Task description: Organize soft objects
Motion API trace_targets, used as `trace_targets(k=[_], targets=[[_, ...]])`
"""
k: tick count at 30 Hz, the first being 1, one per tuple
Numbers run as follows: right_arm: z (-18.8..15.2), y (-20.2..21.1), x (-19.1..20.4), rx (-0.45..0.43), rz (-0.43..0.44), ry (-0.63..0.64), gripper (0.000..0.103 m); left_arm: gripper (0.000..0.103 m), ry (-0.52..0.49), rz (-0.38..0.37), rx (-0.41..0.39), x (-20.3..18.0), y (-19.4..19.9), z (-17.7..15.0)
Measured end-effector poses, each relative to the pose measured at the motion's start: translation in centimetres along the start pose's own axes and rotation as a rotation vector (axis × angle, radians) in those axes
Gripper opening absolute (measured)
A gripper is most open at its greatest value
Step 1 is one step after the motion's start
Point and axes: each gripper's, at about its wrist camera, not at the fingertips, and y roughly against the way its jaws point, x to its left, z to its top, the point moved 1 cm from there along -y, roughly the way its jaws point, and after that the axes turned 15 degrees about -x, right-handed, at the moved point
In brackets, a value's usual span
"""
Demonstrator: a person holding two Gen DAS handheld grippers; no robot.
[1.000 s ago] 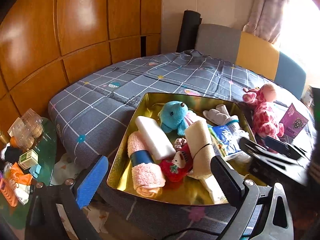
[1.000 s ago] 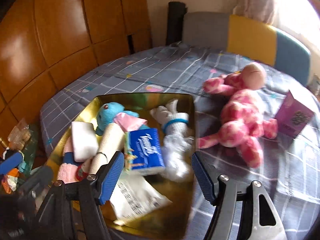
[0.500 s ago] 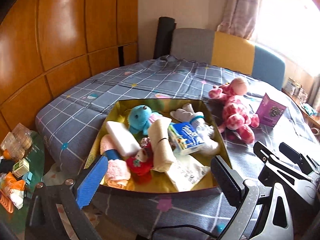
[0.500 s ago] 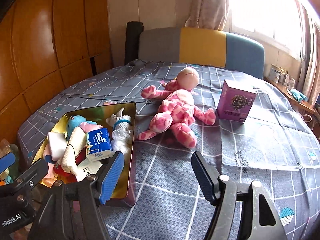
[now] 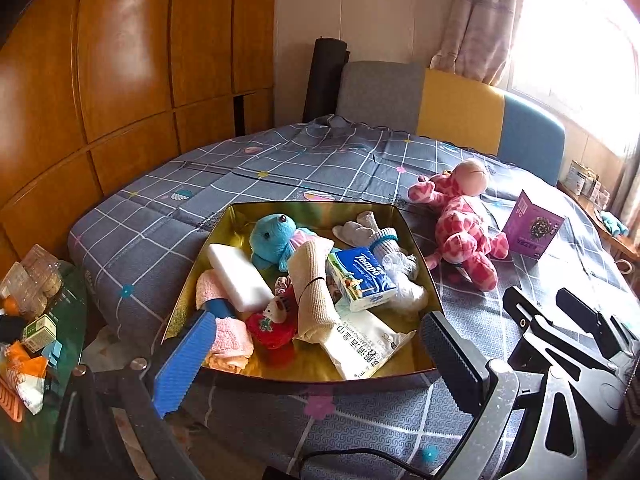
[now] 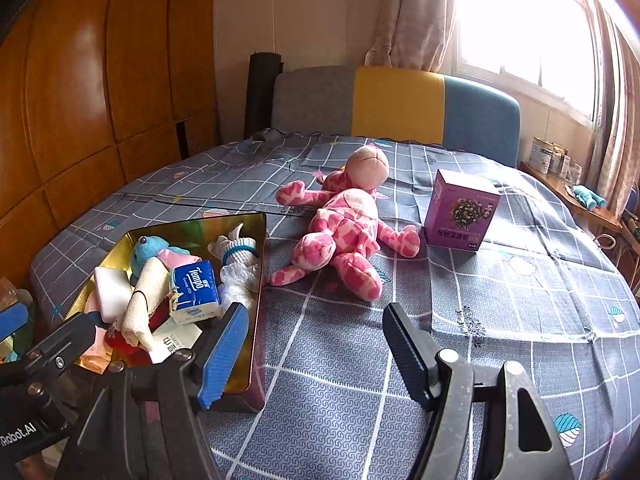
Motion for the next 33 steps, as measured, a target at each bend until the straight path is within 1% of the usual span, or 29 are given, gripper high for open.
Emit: trace_targets(k=[33], targets=[[-0.45, -0.21, 0.12, 0.018, 0.006, -0.006, 0.071, 0.103, -0.001, 0.001, 0.029, 0.08, -0.53, -0.39]])
